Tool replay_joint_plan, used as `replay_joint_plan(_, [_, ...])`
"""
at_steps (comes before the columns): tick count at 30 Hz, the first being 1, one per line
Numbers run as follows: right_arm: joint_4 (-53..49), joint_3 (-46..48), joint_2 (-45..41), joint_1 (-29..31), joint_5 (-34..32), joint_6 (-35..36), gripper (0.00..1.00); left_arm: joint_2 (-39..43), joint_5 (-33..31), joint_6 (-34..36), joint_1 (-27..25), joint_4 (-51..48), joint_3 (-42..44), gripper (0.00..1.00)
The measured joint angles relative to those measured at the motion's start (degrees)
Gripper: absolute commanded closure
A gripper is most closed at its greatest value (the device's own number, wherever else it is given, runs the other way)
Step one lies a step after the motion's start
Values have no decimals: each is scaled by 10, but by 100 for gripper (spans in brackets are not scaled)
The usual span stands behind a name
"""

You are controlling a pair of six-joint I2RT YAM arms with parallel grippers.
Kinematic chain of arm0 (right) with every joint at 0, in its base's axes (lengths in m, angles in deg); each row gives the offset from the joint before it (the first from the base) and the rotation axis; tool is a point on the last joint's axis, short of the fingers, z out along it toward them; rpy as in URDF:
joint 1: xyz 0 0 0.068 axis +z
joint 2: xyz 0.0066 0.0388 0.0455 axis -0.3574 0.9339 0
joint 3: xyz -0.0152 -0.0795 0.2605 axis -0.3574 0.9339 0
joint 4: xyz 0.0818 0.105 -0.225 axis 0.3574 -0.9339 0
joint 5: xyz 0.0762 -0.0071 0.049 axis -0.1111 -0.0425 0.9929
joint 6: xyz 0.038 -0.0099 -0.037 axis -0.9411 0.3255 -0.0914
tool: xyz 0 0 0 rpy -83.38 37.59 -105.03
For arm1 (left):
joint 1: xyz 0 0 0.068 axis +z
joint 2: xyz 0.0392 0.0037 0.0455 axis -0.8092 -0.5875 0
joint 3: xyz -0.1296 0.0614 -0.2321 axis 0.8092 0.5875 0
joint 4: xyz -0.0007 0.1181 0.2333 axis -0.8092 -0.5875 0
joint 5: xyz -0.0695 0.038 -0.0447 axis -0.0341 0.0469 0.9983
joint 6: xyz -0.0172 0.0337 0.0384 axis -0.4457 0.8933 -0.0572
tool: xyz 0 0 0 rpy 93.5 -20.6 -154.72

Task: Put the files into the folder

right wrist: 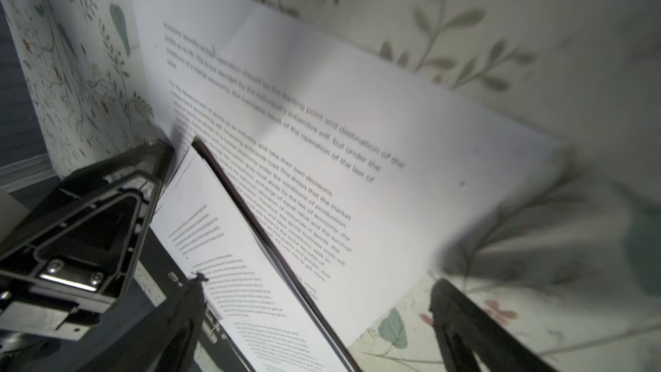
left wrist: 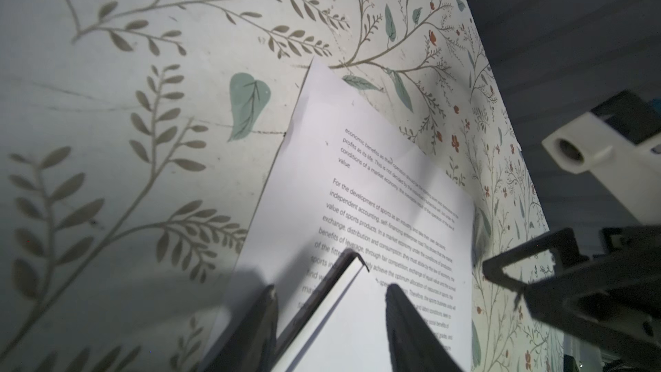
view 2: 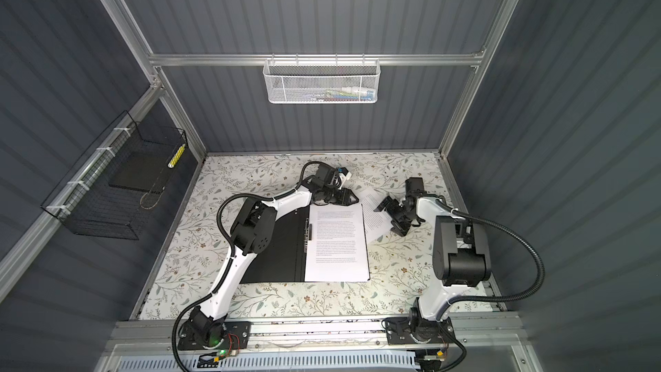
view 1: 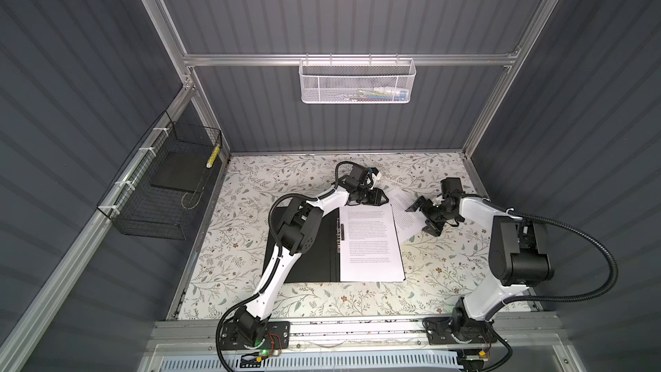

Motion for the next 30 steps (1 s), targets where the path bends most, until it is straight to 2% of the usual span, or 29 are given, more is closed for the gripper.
replay_joint_plan(6, [-36,-83,42,-2,-70,12,1,0,3,2,0,3,2,49])
replay_joint_plan(15, [-68,-98,89,-2,-122,12,1,1,4,2,3,4,3,49])
replay_joint_plan(30, [-68,-124,112,15,-99,12,1,1,12,1,7,8,6,49])
